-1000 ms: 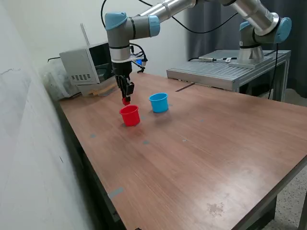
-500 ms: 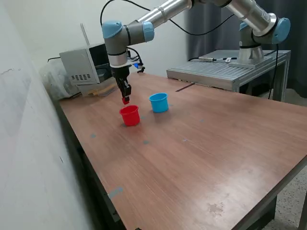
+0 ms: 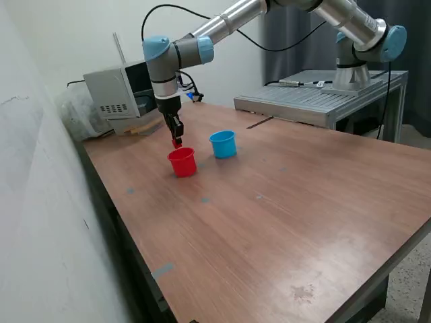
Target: Place red objects in the red bin, and blue objects in the blue bin.
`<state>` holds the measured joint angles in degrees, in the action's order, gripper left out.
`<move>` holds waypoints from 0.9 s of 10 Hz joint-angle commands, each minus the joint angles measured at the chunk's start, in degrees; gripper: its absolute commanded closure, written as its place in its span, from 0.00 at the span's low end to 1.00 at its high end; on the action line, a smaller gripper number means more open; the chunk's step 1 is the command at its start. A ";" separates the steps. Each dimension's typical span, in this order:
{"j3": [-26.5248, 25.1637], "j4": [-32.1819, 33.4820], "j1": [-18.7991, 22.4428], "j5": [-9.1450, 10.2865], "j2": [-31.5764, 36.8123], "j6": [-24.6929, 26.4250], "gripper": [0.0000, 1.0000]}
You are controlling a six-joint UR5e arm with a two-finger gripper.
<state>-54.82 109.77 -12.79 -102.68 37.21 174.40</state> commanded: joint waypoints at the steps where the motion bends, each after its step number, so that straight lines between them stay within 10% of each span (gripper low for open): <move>1: -0.37 0.09 0.57 0.90 0.06 -0.02 1.00; 4: -0.64 0.09 0.75 1.34 0.15 -0.11 1.00; 5: -0.72 0.09 0.75 1.34 0.15 -0.11 0.00; 9: -0.90 -0.17 0.75 1.34 0.32 0.33 0.00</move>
<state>-55.62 109.80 -12.06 -101.32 37.39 174.43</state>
